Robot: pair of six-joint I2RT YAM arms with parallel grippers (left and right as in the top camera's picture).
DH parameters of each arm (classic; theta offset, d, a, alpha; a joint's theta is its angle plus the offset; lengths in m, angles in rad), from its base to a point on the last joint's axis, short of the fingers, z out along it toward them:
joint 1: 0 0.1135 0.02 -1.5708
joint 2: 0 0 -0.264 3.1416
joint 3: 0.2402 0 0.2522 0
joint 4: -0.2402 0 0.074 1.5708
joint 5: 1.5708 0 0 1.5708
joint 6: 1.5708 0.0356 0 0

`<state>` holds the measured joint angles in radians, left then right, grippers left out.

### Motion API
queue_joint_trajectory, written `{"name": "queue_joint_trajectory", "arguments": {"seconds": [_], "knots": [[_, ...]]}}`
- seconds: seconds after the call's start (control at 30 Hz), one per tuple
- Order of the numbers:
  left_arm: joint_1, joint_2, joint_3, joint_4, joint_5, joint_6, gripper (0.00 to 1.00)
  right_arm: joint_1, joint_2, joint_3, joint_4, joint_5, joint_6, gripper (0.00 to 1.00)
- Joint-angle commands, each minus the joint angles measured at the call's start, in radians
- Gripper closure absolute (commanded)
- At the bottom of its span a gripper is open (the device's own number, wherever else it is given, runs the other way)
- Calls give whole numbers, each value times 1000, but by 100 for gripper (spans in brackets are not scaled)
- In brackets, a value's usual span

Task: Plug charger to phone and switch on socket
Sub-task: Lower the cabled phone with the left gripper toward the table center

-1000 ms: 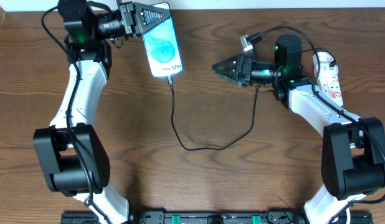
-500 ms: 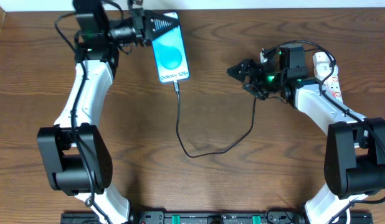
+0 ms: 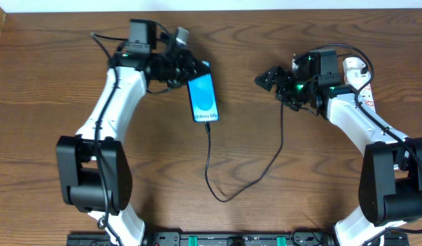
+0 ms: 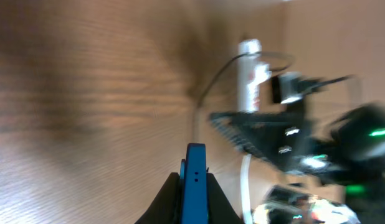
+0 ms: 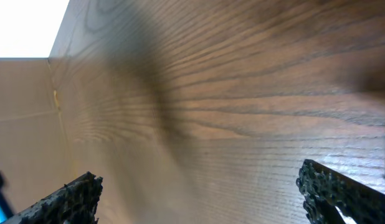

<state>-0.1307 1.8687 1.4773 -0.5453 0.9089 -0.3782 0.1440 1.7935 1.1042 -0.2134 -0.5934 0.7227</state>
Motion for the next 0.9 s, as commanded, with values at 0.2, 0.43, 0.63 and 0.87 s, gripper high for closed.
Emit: {"name": "queue_joint_trajectory", "arguments": {"seconds": [0.2,0.43,0.63,0.87], "knots": [[-160,101,9,-19,-188,105,93,-8,-24,6,-7,38,-25,1],[-220,218,9,68,-188,20,93,-8,-24,6,-8,38,-29,1],[-236,279,9,146,-188,-75,93,-8,-24,6,-8,44,-33,1],[-240,307,9,196,-205,-134,93,-8,-24,6,-8,53,-41,1]]}}
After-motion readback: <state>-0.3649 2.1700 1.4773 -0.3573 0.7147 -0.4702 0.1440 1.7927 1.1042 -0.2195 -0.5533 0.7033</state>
